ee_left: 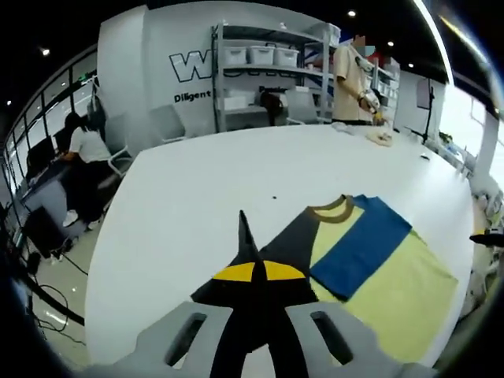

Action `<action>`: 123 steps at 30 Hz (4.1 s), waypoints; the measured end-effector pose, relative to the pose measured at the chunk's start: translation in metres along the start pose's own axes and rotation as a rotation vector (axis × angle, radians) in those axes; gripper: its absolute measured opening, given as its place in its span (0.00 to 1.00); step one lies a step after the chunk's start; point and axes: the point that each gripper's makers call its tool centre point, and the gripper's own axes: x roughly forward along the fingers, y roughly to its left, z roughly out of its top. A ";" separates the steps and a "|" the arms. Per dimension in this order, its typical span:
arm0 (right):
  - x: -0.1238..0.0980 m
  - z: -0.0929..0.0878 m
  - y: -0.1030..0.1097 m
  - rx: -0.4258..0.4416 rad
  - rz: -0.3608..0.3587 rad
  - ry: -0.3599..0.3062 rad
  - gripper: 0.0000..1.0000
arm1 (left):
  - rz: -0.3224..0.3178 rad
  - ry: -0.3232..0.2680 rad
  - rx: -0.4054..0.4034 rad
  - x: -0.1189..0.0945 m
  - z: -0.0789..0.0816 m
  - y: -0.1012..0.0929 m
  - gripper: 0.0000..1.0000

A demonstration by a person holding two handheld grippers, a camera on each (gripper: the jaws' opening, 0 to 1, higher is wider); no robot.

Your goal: Fold the garment on the visible template until the final outline fits inside the template.

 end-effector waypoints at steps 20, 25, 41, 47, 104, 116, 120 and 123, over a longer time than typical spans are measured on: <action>-0.006 -0.008 -0.006 0.013 -0.010 0.013 0.99 | -0.201 -0.066 0.021 0.042 0.058 -0.117 0.02; -0.007 -0.009 -0.008 0.016 -0.017 0.012 0.99 | -0.234 -0.067 0.019 0.049 0.061 -0.146 0.02; -0.009 -0.013 -0.009 0.023 -0.017 0.022 0.99 | -0.310 -0.046 -0.015 0.076 0.047 -0.207 0.02; -0.010 -0.016 -0.013 0.030 -0.027 0.025 0.99 | -0.332 -0.031 -0.030 0.086 0.041 -0.225 0.02; -0.010 -0.022 -0.029 0.078 -0.088 0.033 0.99 | -0.441 -0.013 0.103 0.124 -0.020 -0.278 0.44; -0.009 -0.015 -0.029 0.077 -0.080 0.014 0.99 | -0.353 -0.090 0.138 0.093 -0.010 -0.224 0.78; -0.008 -0.012 -0.030 0.079 -0.078 0.009 0.99 | -0.320 -0.096 0.160 0.087 -0.013 -0.209 0.88; -0.005 -0.005 -0.033 0.080 -0.071 -0.004 0.99 | -0.308 -0.110 0.144 0.081 -0.014 -0.198 0.96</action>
